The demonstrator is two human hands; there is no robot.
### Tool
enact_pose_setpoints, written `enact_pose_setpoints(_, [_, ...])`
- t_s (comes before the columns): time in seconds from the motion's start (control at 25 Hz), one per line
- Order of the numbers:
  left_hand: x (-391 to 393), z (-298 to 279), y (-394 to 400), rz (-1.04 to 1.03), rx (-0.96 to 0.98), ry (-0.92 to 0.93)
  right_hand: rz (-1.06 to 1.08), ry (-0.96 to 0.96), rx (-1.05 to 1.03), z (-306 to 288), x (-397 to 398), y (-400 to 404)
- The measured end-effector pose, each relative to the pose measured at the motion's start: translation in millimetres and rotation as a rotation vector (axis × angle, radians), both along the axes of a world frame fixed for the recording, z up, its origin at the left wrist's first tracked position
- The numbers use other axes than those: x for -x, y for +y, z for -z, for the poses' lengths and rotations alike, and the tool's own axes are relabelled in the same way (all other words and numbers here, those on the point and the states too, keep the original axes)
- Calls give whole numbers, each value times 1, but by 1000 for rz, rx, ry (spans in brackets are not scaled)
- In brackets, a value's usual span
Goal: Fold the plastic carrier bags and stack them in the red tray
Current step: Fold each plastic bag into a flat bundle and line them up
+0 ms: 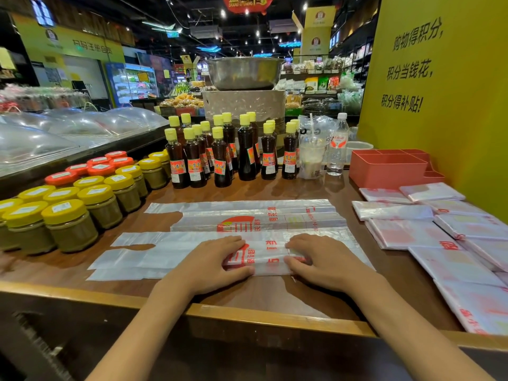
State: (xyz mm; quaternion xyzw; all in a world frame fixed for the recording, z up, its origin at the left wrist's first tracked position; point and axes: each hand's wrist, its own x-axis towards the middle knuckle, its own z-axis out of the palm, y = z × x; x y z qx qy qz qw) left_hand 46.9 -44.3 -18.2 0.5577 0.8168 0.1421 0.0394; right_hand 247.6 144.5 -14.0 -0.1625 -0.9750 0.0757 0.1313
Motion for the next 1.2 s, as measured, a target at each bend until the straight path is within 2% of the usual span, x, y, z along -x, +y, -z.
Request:
enact_pose_setpoints(0.44, [-1,-1,1,41,-52,185,9,12,-50,-3,-1,2])
enact_pose_setpoints(0.56, [-1,-3,1,49,-165,221,37,43,-59,-6,-2,0])
enact_pose_setpoints(0.76, [-2,-6,-1,-3,-482,294,53,222,-74,-11,-6,-2])
enact_pose_setpoints(1.04, [-2,-9,-1,-6,-679,380,6,382,-49,-13,-7,-4])
enact_pose_setpoints(1.2, [5,-5,4,-69,-680,416,0,482,-112,-14,2,1])
